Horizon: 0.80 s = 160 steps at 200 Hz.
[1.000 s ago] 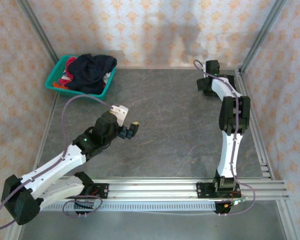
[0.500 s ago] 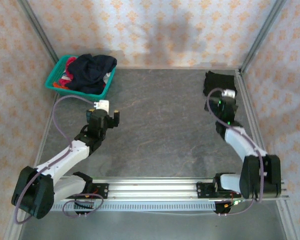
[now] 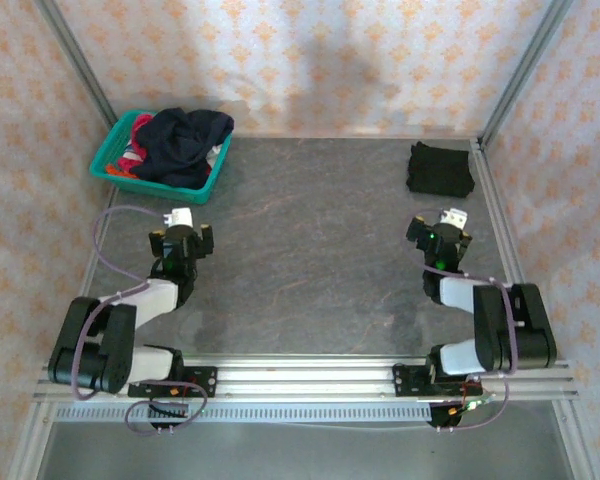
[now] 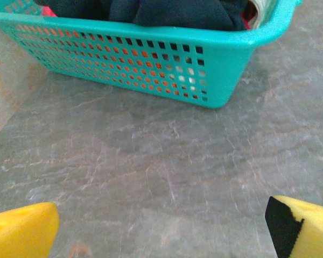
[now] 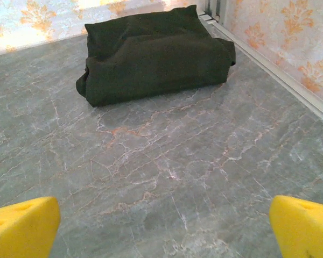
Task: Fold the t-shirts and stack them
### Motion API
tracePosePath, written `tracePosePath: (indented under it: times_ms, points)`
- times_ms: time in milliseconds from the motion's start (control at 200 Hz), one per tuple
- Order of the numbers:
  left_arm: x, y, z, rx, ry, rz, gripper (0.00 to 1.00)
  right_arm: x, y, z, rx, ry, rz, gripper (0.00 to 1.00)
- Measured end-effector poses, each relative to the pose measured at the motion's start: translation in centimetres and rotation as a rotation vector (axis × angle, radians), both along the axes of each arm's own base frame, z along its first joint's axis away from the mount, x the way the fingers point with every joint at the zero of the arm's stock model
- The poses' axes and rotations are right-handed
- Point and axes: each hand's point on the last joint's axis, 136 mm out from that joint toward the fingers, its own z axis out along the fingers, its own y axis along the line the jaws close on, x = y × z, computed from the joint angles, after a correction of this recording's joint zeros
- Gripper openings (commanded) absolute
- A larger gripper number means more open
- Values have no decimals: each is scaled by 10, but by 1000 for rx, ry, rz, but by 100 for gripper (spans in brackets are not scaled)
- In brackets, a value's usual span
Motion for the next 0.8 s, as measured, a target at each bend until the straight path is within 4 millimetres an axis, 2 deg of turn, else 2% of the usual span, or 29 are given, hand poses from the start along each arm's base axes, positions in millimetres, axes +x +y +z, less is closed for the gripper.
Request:
tracePosePath:
  times_ms: [130, 225, 801]
  points:
    - [12, 5, -17, -34, 14, 0, 100, 5, 1, -19, 0, 21, 5, 99]
    - [16, 0, -26, -48, 34, -27, 100, 8, 1, -15, 1, -2, 8, 99]
    - [22, -5, -19, -60, -3, -51, 100, 11, 2, -8, 2, -32, 9, 99]
